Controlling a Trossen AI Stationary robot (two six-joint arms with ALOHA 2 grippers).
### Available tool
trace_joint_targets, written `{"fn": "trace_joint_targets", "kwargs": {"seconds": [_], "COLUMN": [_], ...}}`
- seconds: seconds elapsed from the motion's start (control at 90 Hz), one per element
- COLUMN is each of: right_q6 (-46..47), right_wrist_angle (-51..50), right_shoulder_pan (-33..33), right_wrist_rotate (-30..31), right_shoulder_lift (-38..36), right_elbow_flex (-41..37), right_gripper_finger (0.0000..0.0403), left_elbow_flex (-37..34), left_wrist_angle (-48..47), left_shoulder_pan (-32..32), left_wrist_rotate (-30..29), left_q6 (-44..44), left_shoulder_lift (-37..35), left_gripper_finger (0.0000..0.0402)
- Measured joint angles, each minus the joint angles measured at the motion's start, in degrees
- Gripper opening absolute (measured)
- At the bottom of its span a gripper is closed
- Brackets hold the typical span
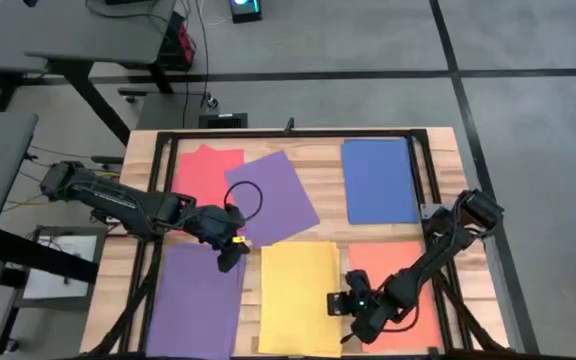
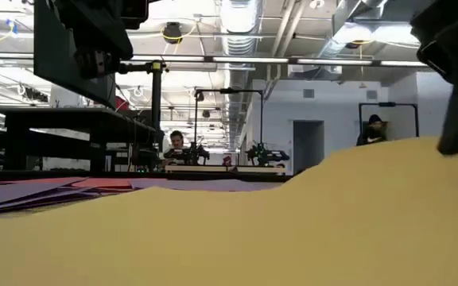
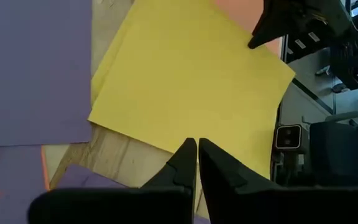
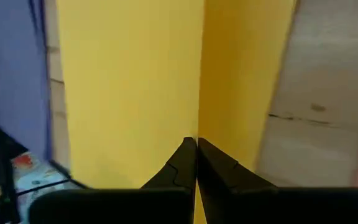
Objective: Organize paper
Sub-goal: Stack the yellow paper on top of the yellow paper
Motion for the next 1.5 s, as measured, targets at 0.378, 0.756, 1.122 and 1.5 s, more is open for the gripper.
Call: {"fn": "trace_joint_targets", "kwargs": {"seconds": [0.378, 0.756, 1.122, 1.5], "right_q6": [0.31, 0.29, 0.25, -1.60], "right_wrist_angle": [-1.46, -1.23, 0.24, -1.16], "right_shoulder_pan": [0.06, -1.61, -1.31, -0.78], "right_wrist_rotate": [-1.46, -1.34, -3.11, -4.61], "right_shoulder_lift": [0.00, 0.00, 0.46, 0.30], "right_elbow_flex": [0.02, 0.02, 0.06, 0.06], "right_gripper_finger": [0.0000, 0.0000, 0.0006, 0.0120], "left_elbow_flex": [0.00, 0.00, 0.00, 0.00], "left_wrist_angle": [-0.01, -0.01, -0.02, -0.41], "left_shoulder_pan": [0.02, 0.00, 0.02, 0.02], "left_wrist_rotate": [0.00, -0.02, -0.07, -0.04], "left_q6": [-0.12, 0.05, 0.51, -0.54], "left_shoulder_lift": [0.00, 0.00, 0.00, 0.00], "left_gripper_finger": [0.0000, 0.0000, 0.0000, 0.0000]}}
